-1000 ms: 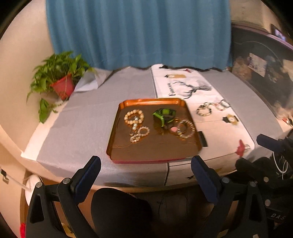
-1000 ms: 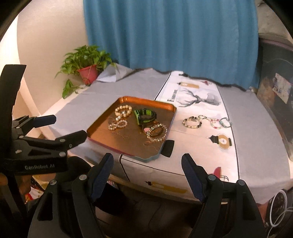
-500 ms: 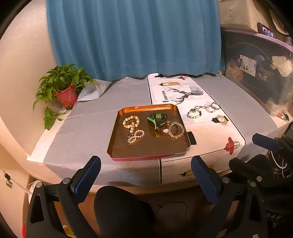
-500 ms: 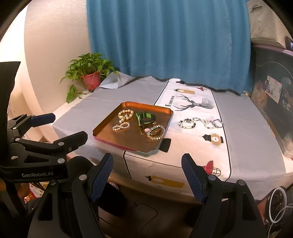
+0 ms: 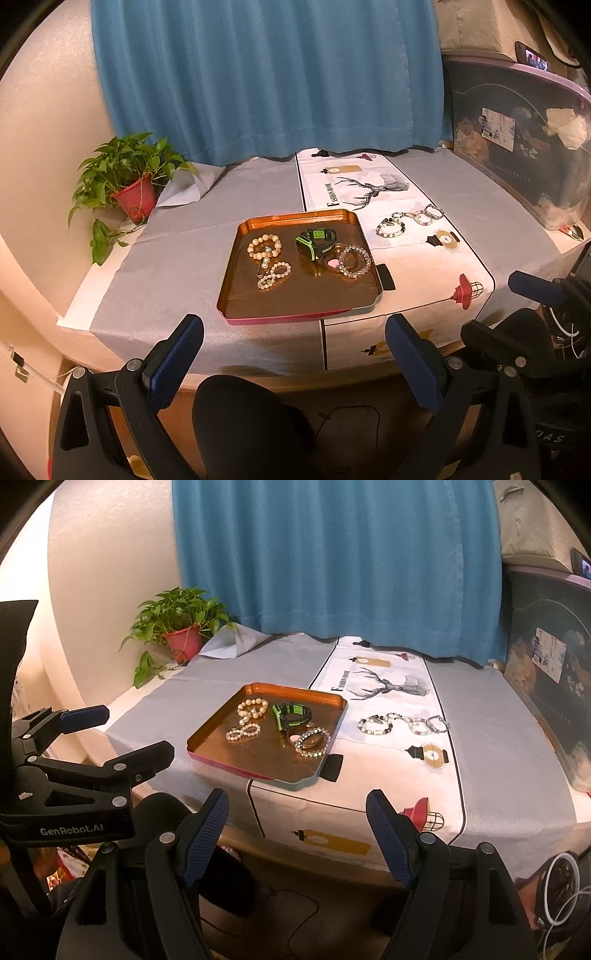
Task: Organize jewelry
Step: 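Withdraw both tools from the tray, then move both tools back over the remaining bracelets beside the deer print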
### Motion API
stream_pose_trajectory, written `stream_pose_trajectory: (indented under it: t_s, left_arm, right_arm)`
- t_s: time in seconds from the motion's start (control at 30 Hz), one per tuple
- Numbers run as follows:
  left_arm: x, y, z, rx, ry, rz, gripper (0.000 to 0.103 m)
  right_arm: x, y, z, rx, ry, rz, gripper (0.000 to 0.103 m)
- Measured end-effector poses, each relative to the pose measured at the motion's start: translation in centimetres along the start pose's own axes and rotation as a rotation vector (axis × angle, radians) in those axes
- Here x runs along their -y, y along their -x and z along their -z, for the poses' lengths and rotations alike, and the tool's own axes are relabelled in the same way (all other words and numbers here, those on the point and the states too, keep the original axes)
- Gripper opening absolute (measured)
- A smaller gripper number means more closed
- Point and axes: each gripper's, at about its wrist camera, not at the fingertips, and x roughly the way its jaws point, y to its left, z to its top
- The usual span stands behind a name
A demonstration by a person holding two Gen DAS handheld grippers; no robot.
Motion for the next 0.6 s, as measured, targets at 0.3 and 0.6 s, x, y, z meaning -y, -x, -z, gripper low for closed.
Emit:
stream_pose_trajectory:
  t_s: [0.3,0.6]
  left_arm:
    - [0.6,-0.9,-0.1,-0.021,-0.009,0.004,0.098]
    - [2.5,-4.3,-1.8,-0.059,-0.032,0.03,0.098]
  right_arm:
    - [0.6,-0.9,0.4,-0.011,-0.021,0.003,0.077]
    - [4.3,-2.7,0.9,-0.03,-0.098,0.06,0.077]
